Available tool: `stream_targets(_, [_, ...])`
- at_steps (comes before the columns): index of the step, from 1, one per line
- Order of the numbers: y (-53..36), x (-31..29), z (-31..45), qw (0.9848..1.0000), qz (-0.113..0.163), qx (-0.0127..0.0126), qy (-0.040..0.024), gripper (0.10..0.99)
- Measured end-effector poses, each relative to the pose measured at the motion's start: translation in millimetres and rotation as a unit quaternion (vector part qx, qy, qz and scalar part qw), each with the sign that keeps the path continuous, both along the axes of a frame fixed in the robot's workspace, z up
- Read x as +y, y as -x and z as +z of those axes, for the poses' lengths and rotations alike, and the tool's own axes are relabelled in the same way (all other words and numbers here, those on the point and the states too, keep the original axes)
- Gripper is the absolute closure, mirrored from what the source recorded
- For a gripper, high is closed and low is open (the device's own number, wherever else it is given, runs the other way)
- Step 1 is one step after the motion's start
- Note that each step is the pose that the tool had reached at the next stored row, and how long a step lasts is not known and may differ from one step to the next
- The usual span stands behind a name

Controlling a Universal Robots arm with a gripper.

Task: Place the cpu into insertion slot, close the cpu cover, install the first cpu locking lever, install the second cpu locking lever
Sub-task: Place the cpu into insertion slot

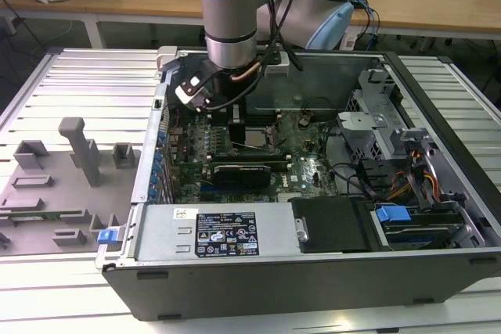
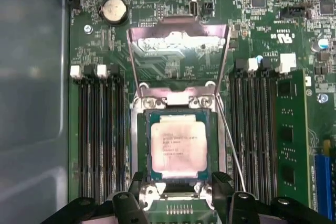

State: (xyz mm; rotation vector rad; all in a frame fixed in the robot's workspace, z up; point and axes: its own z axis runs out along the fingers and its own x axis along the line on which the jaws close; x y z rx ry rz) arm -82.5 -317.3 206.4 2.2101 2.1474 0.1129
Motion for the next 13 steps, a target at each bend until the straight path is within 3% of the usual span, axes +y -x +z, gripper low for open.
stream_targets(4, [3.1, 0.0, 0.5, 1.0000, 0.000, -0.0028, 0.0000, 0.471])
stream_targets(13, [3.3, 0.0, 11.6, 1.0000, 0.000, -0.0047, 0.0000, 0.471])
